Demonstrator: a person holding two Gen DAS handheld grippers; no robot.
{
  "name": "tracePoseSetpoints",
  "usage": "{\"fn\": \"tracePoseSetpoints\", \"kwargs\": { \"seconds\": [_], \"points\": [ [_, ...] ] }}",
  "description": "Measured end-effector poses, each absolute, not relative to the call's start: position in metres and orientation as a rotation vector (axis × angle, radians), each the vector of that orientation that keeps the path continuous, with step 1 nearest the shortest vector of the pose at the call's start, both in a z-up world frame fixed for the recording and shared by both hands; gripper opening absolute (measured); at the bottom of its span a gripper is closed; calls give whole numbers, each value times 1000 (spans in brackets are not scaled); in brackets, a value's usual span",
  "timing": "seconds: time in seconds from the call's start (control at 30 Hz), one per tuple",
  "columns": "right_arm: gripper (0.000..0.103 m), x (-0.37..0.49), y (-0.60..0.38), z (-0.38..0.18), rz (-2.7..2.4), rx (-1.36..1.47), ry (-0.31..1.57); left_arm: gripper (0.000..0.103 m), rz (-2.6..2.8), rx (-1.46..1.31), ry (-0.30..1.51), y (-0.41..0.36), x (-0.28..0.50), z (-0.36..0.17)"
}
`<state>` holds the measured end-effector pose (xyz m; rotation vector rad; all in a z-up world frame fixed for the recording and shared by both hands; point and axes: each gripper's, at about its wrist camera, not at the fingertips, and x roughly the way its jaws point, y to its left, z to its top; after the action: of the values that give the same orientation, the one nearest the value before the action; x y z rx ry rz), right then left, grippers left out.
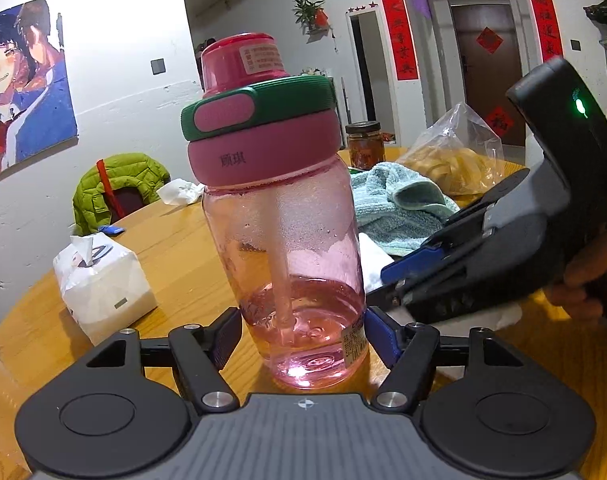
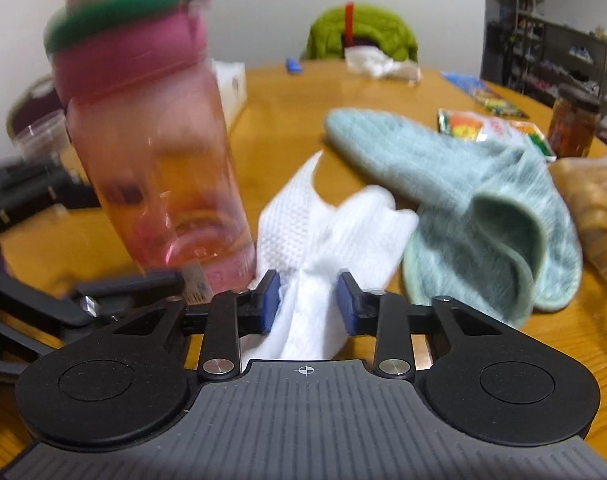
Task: Clean container
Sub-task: 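Hold the bottle with the left tool while the right tool wipes its side with the towel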
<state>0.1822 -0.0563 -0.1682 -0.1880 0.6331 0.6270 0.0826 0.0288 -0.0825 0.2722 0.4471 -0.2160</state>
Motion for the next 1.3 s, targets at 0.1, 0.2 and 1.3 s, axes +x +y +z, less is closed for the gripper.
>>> {"fn": "tracePoseSetpoints", "kwargs": {
  "seconds": [0.1,0.2,1.3],
  "points": [
    [31,177,-51,-169,605,-233,618,68,-218,270,451,31,86,-84],
    [33,173,-49,-167,603,-256,598,68,-221,263,462,32,89,-86],
    [10,230,-107,-199,742,596,912,65,-222,226,463,35,88,-84]
  ]
}}
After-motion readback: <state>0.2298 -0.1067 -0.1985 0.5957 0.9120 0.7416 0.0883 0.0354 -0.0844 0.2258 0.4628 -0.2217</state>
